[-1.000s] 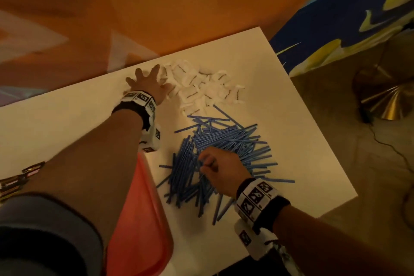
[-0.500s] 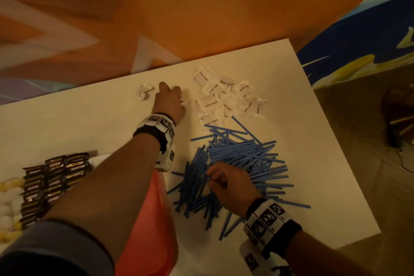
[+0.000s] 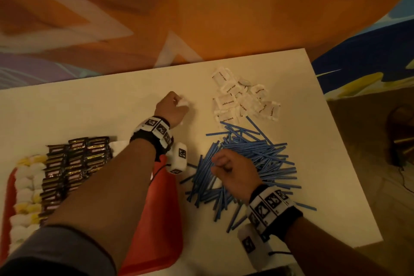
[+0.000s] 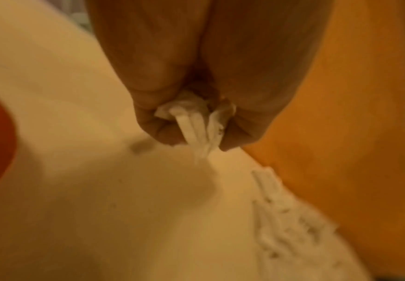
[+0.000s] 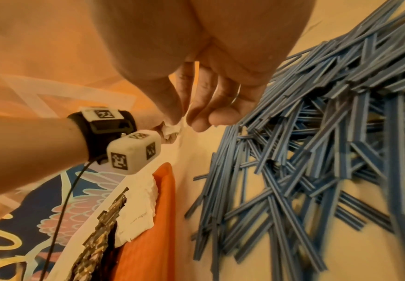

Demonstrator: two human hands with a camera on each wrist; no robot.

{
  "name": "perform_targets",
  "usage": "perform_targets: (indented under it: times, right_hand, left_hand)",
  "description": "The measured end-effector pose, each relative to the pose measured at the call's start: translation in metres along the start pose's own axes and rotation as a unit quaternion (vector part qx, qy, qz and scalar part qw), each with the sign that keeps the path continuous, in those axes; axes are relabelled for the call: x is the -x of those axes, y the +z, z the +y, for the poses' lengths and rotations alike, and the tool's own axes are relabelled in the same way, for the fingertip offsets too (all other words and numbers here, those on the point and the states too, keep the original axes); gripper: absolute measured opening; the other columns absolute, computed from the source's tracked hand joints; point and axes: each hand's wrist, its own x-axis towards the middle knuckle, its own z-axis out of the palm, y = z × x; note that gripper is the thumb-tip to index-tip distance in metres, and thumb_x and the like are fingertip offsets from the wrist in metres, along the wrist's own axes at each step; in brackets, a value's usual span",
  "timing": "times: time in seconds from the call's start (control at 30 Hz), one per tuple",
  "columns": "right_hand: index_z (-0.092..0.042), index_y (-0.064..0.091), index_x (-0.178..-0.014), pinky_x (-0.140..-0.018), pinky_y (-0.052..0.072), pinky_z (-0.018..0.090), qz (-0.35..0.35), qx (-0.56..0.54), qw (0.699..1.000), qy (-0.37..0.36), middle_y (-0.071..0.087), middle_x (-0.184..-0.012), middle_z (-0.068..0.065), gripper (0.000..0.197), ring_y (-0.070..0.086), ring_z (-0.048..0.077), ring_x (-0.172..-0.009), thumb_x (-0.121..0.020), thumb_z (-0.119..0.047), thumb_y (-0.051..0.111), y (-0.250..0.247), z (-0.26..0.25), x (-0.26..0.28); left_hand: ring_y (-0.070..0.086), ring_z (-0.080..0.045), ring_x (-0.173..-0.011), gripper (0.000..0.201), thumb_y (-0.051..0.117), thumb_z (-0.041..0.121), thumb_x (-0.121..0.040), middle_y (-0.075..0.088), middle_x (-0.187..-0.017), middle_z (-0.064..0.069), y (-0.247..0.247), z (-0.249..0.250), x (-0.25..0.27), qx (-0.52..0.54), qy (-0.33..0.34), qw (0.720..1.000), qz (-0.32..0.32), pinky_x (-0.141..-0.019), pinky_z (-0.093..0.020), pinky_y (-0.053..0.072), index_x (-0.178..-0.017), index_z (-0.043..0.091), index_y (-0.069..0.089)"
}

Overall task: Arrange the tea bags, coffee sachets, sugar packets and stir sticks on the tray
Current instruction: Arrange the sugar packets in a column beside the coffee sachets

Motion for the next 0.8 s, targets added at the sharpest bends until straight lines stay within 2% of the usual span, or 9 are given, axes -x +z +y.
perform_targets:
  times: [0.13,0.2,0.27,0.37,0.43,0.5,0.63,0.67,0.8]
  right_hand:
    - [-0.026,0.066,-0.094,-0.075,0.049,0.015,-0.001,0.003,1.0,-0.005,0.068,-0.093,-0.007,0.008,0.064,0.001,-0.086,-0.088,-0.02,0.068,0.004,-0.03,-0.009]
    - [-0.025,0.066,-0.094,-0.07,0.047,0.011,-0.007,-0.005,1.0,-0.005,0.068,-0.094,-0.007,0.007,0.064,0.002,-0.086,-0.088,-0.022,0.068,0.007,-0.048,-0.011]
    - [-0.025,0.066,-0.093,-0.07,0.047,0.013,0.005,-0.011,1.0,-0.02,0.068,-0.092,-0.007,0.005,0.065,0.005,-0.084,-0.088,-0.023,0.068,0.013,-0.065,-0.01]
    - [-0.023,0.065,-0.091,-0.069,0.049,0.014,0.07,-0.045,0.995,-0.063,0.068,-0.088,-0.006,0.009,0.064,0.003,-0.079,-0.086,-0.021,0.072,0.028,-0.091,-0.001]
    - [-0.024,0.063,-0.095,-0.065,0.05,0.015,0.077,-0.067,0.99,-0.099,0.067,-0.091,-0.005,0.017,0.064,0.002,-0.075,-0.084,-0.019,0.075,0.039,-0.108,0.008]
    - [-0.026,0.062,-0.103,-0.064,0.052,0.019,0.029,-0.091,0.989,-0.111,0.065,-0.1,-0.004,0.026,0.066,0.004,-0.076,-0.084,-0.015,0.075,0.049,-0.122,0.019]
    - [-0.014,0.063,-0.116,-0.064,0.053,0.022,-0.08,-0.163,0.98,-0.086,0.063,-0.109,0.006,0.037,0.065,0.009,-0.075,-0.082,-0.009,0.076,0.074,-0.141,0.038]
    - [-0.01,0.063,-0.118,-0.064,0.053,0.021,-0.088,-0.155,0.98,-0.087,0.063,-0.11,0.009,0.039,0.065,0.009,-0.074,-0.081,-0.007,0.076,0.081,-0.145,0.042]
    - [-0.007,0.067,-0.108,-0.06,0.051,0.023,-0.097,-0.119,0.983,-0.102,0.069,-0.105,0.015,0.033,0.067,0.013,-0.066,-0.078,0.001,0.077,0.107,-0.158,0.052]
  left_hand:
    - [0.051,-0.025,-0.078,0.02,0.067,0.019,-0.078,0.054,-0.088,-0.01,-0.011,-0.004,0.05,0.304,-0.03,0.95,-0.072,-0.063,-0.035,0.042,-0.087,0.031,0.052]
    - [0.055,-0.023,-0.07,0.021,0.064,0.01,-0.09,0.056,-0.088,-0.012,-0.019,-0.006,0.078,0.415,-0.03,0.905,-0.088,-0.055,-0.028,0.044,-0.093,0.025,0.051]
    - [0.057,-0.019,-0.063,0.014,0.056,0.007,-0.098,0.058,-0.08,-0.009,-0.028,-0.006,0.109,0.483,-0.028,0.869,-0.107,-0.046,-0.025,0.044,-0.097,0.019,0.048]
    - [0.058,-0.016,-0.062,0.007,0.057,0.012,-0.096,0.056,-0.079,-0.007,-0.043,-0.011,0.151,0.533,-0.03,0.835,-0.13,-0.043,-0.023,0.044,-0.096,0.016,0.051]
    - [0.058,-0.014,-0.055,0.021,0.061,0.02,-0.09,0.055,-0.078,-0.009,-0.055,-0.018,0.175,0.536,-0.036,0.834,-0.129,-0.037,-0.021,0.04,-0.106,0.011,0.051]
    - [0.056,-0.014,-0.055,0.037,0.066,0.028,-0.084,0.059,-0.075,-0.008,-0.069,-0.027,0.197,0.524,-0.047,0.841,-0.129,-0.036,-0.02,0.037,-0.112,0.008,0.055]
    - [0.056,-0.01,-0.049,0.013,0.063,0.026,-0.086,0.066,-0.067,-0.002,-0.095,-0.042,0.231,0.493,-0.022,0.858,-0.141,-0.034,-0.017,0.036,-0.089,0.022,0.075]
    - [0.056,-0.008,-0.045,0.019,0.06,0.025,-0.091,0.067,-0.065,0.0,-0.099,-0.046,0.237,0.49,-0.019,0.86,-0.137,-0.034,-0.016,0.037,-0.084,0.023,0.077]
    - [0.053,-0.007,-0.038,0.029,0.051,0.039,-0.094,0.063,-0.058,0.0,-0.114,-0.062,0.255,0.508,-0.048,0.853,-0.109,-0.033,-0.016,0.038,-0.098,0.012,0.064]
